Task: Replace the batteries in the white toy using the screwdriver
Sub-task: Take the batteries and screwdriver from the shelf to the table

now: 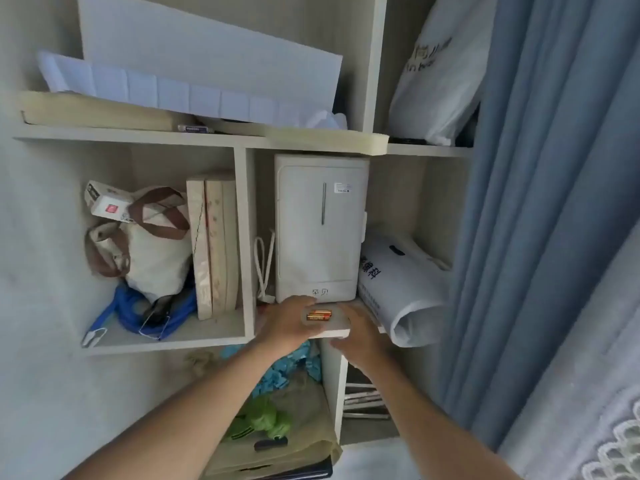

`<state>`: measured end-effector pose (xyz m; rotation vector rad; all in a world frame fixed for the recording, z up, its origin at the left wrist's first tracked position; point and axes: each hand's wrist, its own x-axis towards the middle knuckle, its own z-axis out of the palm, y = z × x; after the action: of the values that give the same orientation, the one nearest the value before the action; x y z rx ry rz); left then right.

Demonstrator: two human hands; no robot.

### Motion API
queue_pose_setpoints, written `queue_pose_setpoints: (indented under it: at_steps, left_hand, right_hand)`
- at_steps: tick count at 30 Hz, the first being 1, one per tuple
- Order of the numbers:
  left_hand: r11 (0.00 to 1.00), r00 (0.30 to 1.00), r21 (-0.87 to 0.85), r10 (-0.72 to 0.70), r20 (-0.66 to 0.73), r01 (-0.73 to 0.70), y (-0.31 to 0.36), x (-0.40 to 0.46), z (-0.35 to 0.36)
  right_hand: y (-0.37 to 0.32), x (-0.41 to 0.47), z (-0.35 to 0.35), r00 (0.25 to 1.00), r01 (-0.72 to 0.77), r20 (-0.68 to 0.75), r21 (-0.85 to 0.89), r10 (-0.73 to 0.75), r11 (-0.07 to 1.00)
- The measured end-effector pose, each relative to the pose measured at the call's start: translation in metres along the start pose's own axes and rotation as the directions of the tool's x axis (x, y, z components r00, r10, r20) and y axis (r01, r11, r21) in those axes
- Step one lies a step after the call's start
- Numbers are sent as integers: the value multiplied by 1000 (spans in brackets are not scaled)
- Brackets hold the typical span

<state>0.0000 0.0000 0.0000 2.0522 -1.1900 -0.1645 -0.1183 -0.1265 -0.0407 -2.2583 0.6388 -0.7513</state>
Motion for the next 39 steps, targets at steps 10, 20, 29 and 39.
queue_pose_setpoints:
  at_steps: [10, 20, 29, 39]
  left_hand:
    - [988, 988, 68, 130, 81, -135, -32, 29, 33]
    - [948, 939, 171, 298, -175, -269, -39, 4, 44]
    - [968, 950, 103, 247, -189, -231, -49, -8, 30]
    - [839, 942, -545, -182, -283, -1, -65, -84, -66]
  right_hand:
    - [24, 15, -7, 999, -16, 46, -84, 20, 996]
    - [29, 12, -8, 999, 37, 42, -91, -33, 995]
    - [18, -2, -4, 989, -32, -144, 33, 36, 999]
    - [-90, -11, 54, 998, -19, -58, 257, 35, 966]
